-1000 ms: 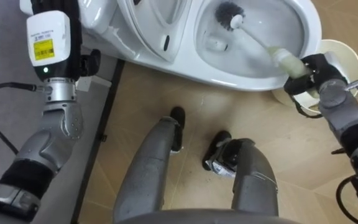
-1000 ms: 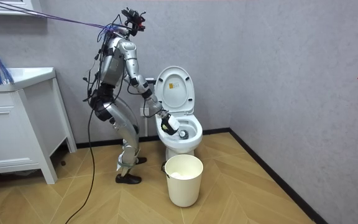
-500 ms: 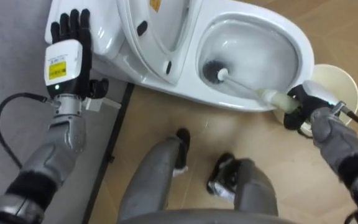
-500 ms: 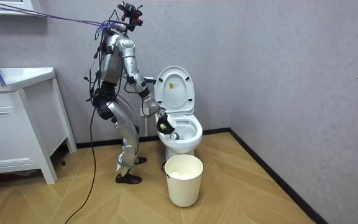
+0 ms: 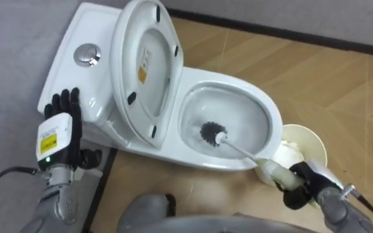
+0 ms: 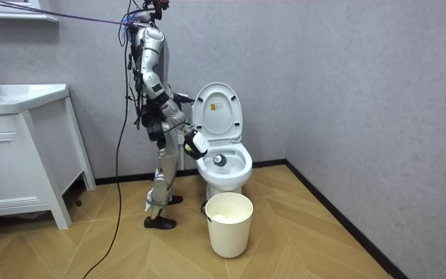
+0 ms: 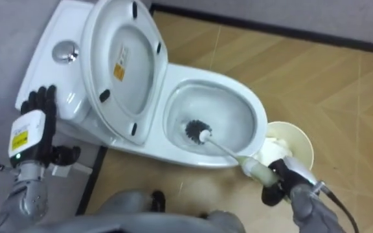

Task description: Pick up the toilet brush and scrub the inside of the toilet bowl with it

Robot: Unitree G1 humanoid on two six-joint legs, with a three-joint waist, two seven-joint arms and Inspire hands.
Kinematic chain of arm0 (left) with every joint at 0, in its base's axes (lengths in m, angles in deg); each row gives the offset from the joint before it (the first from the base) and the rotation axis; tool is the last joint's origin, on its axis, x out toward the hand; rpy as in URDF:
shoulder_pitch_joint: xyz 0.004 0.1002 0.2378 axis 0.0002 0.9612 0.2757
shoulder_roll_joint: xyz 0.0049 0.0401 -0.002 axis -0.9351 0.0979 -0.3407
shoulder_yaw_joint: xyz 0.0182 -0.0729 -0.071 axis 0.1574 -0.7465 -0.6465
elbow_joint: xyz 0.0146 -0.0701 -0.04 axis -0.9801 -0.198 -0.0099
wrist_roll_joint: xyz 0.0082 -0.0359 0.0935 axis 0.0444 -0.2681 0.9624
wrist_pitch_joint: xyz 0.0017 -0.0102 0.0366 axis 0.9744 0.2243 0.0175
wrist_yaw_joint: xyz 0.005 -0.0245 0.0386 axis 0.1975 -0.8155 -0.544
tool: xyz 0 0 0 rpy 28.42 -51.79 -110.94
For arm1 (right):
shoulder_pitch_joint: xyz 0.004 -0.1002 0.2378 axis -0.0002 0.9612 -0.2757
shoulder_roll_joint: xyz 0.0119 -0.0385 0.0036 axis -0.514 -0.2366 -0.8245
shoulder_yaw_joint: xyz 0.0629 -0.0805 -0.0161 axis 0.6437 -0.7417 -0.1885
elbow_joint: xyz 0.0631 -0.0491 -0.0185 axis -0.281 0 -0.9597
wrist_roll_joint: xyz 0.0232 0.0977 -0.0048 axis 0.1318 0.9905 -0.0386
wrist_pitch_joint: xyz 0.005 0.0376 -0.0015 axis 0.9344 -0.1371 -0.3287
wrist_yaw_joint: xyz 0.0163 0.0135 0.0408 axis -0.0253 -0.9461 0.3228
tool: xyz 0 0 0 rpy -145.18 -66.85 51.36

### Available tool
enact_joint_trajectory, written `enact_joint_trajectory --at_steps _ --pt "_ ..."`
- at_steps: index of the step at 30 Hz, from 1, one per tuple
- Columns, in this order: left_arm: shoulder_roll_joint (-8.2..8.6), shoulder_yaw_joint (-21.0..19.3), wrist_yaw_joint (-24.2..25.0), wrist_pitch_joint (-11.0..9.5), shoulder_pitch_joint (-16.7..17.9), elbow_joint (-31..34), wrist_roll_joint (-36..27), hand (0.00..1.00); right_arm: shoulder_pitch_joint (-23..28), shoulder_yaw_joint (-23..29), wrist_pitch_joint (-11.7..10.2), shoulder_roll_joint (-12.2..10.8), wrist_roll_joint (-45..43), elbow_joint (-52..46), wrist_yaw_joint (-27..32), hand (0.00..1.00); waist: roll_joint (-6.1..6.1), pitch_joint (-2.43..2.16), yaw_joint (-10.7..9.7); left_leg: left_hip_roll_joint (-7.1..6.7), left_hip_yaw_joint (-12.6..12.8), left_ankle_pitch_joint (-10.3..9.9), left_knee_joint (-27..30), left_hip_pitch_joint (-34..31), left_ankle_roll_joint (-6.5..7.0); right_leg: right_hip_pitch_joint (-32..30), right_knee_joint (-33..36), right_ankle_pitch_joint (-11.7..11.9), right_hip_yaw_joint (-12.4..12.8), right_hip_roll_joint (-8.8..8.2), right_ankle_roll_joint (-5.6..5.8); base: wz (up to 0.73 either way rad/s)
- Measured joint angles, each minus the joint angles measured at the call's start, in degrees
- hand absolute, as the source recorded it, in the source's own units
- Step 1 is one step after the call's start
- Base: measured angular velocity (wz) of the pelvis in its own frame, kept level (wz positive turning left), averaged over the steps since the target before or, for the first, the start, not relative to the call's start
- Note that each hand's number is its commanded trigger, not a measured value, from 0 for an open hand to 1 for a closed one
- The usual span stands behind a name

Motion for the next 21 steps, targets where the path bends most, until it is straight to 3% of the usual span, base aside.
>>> enact_joint_trajectory --at_steps 1,2,6,10,14,21 --pt "0.25 -0.35 0.00 0.00 0.92 0.14 -0.11 0.00 0.65 0.49 0.00 -0.41 0.27 -0.49 0.01 1.00 0.14 -0.05 -0.06 -0.02 0.08 0.00 -0.52 0.93 0.00 0.89 -0.55 0.05 0.12 0.07 0.08 -0.09" --pt "1.07 -1.04 -0.05 -0.17 2.05 0.13 -1.19 0.00 1.66 1.47 0.00 -1.38 1.34 -0.70 0.21 1.00 -0.23 0.24 -0.15 -0.06 0.12 -0.17 -1.15 2.50 -0.14 2.77 -2.04 0.35 0.19 0.41 0.20 -0.08" --pt "5.34 -4.93 -1.48 -1.42 4.22 -2.27 -5.77 0.00 4.16 4.09 -1.27 -5.04 4.02 -0.95 2.61 1.00 -0.03 0.04 -0.40 -0.05 0.03 -0.92 -2.77 6.00 -0.64 6.46 -4.79 0.64 0.62 1.37 0.13 -0.06" --pt "7.13 -6.89 -2.70 -2.37 5.66 -5.41 -9.11 0.00 6.01 6.17 -2.41 -6.40 8.90 -1.09 3.64 1.00 -0.05 -0.06 -0.71 -0.15 0.05 -0.97 -3.37 8.00 -0.72 8.85 -5.79 0.73 0.49 1.57 0.00 0.00" --pt "9.91 -9.91 -2.67 -0.99 6.74 -10.79 -19.97 0.00 5.33 8.79 -2.41 -6.83 15.75 -0.95 5.45 1.00 -0.02 -0.04 -1.41 0.24 -0.10 -1.32 -3.60 9.24 -1.26 9.77 -5.84 0.81 0.78 1.87 -0.13 -0.05" --pt "11.76 -16.82 -2.24 -1.06 7.63 -21.36 -34.25 0.00 3.83 15.60 -3.29 -7.88 28.46 2.00 11.66 1.00 0.32 0.40 -1.87 0.33 -0.30 -2.23 -5.67 12.80 -1.59 12.72 -6.82 1.00 1.64 2.31 -0.04 0.00"
